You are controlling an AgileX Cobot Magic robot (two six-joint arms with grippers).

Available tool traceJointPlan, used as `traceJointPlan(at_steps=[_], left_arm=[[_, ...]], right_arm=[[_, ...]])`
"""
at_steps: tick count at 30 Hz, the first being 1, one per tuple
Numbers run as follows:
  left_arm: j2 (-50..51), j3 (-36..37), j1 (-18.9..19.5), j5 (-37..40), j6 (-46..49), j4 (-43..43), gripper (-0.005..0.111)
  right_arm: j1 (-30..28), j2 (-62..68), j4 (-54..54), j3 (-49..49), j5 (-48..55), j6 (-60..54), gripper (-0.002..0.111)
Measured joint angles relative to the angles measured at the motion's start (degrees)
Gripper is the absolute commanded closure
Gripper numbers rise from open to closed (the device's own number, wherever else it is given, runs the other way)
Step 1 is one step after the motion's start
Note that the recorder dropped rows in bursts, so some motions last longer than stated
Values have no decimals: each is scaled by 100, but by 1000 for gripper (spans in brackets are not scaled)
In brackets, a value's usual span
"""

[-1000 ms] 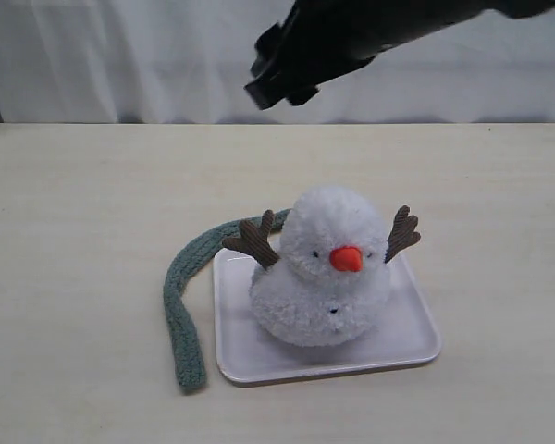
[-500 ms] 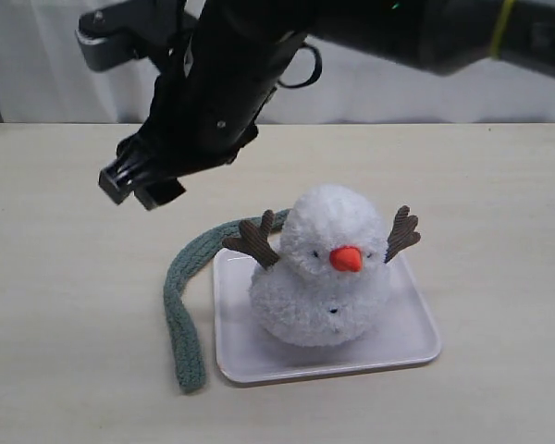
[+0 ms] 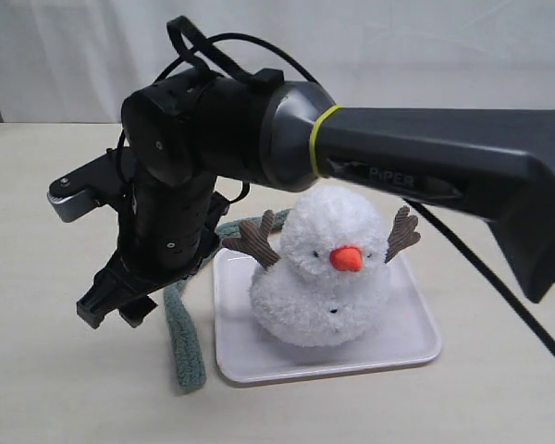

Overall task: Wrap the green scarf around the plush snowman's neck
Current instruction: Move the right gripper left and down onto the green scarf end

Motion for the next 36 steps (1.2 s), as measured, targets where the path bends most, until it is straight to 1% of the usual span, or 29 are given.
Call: traceJointPlan(at_steps=[4,12,16,21,23,24,30,31,36], left_arm=[[0,0,0,0,0,0,107],[0,0,0,0,0,0,107],[0,0,0,0,0,0,107],[0,0,0,0,0,0,107],[0,0,0,0,0,0,107],[0,0,0,0,0,0,107],[0,0,0,0,0,0,107],[0,0,0,0,0,0,107],[0,0,0,0,0,0,107]], right_arm=[[0,223,13,0,-71,110,43],[0,597,-11,0,-531,198,43],[0,770,-454,0,-637,488,43],[0,1046,-510,-4,-722,562,44],[0,1131,-510,-4,-770,571,50],[0,1173,-510,-4,-783,571,55],[0,1186,-510,-27,-809,454,101],[0,1186,-510,-27,-798,384,104],[0,1172,-510,-39,-717,43,104]])
